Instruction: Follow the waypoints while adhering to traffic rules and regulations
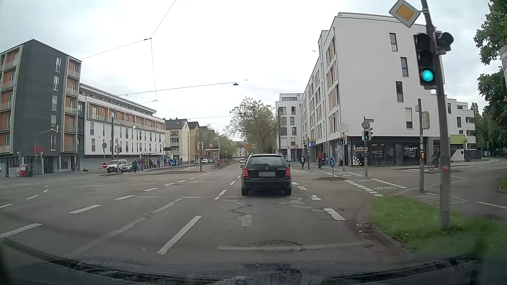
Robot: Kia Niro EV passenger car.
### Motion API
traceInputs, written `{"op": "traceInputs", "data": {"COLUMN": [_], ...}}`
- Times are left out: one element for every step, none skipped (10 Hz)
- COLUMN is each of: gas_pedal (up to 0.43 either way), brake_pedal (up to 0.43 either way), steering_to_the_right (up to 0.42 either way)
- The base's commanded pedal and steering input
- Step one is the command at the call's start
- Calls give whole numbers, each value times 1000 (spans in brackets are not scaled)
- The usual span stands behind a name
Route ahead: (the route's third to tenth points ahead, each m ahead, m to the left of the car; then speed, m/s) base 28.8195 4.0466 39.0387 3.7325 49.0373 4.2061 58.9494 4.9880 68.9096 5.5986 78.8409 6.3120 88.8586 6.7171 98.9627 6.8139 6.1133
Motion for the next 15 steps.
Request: {"op": "traceInputs", "data": {"gas_pedal": [110,110,110,110,110,118,118,130,130,130,130,130,130,130,130], "brake_pedal": [0,0,0,0,0,0,0,0,0,0,0,0,0,0,0], "steering_to_the_right": [-7,-7,-7,-7,-7,-7,-7,-7,-5,-5,-5,-4,-2,-2,-3]}}
